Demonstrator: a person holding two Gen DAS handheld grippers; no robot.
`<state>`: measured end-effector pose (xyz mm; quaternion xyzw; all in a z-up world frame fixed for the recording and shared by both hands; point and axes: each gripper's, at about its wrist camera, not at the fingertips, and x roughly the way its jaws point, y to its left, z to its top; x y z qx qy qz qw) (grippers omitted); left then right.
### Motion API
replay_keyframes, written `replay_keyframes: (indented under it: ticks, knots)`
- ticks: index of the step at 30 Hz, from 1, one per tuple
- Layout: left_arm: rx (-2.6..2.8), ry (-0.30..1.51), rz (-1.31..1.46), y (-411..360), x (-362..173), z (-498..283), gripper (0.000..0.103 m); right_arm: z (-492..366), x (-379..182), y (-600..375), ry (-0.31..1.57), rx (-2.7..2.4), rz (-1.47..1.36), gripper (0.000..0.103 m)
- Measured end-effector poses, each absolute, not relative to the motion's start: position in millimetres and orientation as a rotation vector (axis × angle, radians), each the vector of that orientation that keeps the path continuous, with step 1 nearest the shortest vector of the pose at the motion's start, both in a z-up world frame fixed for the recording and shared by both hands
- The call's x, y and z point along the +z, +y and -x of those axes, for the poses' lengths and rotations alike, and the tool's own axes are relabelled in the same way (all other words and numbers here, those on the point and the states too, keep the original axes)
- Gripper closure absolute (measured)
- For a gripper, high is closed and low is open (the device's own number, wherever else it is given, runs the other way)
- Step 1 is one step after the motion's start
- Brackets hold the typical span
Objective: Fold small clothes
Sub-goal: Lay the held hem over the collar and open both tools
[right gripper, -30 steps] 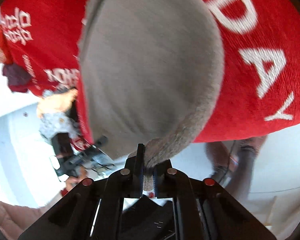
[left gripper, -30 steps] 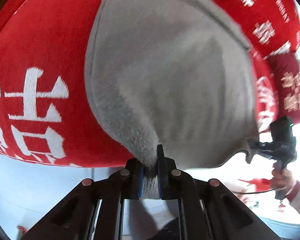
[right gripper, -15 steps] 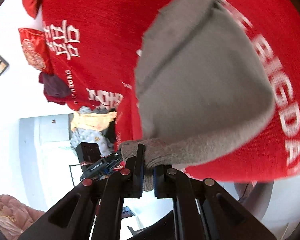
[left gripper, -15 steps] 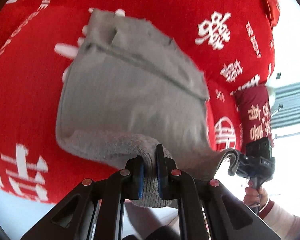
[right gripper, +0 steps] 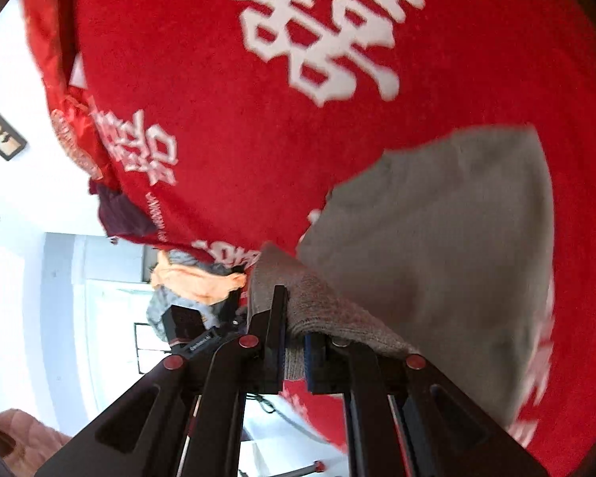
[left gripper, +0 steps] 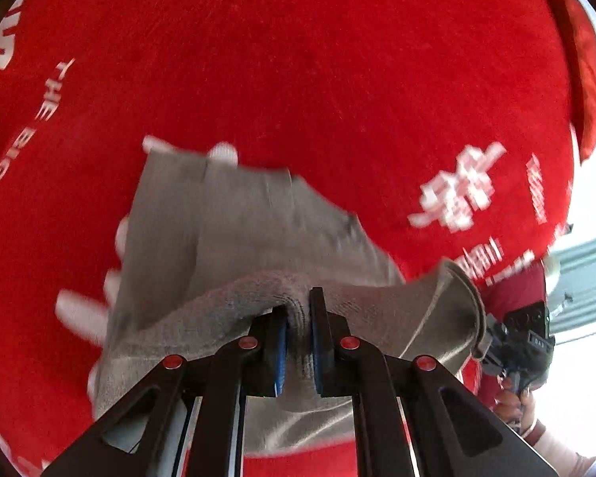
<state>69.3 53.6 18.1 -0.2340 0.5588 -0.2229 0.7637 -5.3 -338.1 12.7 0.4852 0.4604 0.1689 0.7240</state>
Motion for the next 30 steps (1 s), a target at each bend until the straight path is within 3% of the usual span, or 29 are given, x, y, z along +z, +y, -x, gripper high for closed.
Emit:
replay_keyframes:
  ticks: [8,13,15,16,17,18,20,24,30]
  knots:
    - [-0.319,1.296,0.465,26,-49,-135,0.092,-75,-73,-373,1.210,0.244,-1.015,0.096]
    - [-0.294,1.351,0.406,20,-56,-147,0.090,-88,-107,-383,1.290,0.154,-1.038,0.090]
    - [-0.304,1.358,0.364,17,-49,-149,0.090,-88,-106,-383,1.280,0.160,-1.031,0.066]
    - [-0.309,1.358,0.344,16,-45,-149,0.088,-89,-101,-383,1.258,0.169,-1.031,0.046]
    - [-0.313,1.356,0.320,14,-39,-148,0.077,-90,-94,-383,1.238,0.173,-1.029,0.034]
    - [-0.308,1.343,0.295,13,-32,-147,0.050,-91,-87,-384,1.220,0.165,-1.017,0.033]
    - [-0.251,1.278,0.243,16,-14,-144,0.022,-95,-72,-388,1.190,0.153,-0.987,0.033]
    - [-0.240,1.252,0.251,23,5,-144,0.022,-95,-51,-387,1.203,0.156,-0.905,0.033]
    - [-0.201,1.331,0.133,13,-14,-130,0.022,-64,-42,-371,1.273,0.126,-0.799,0.033]
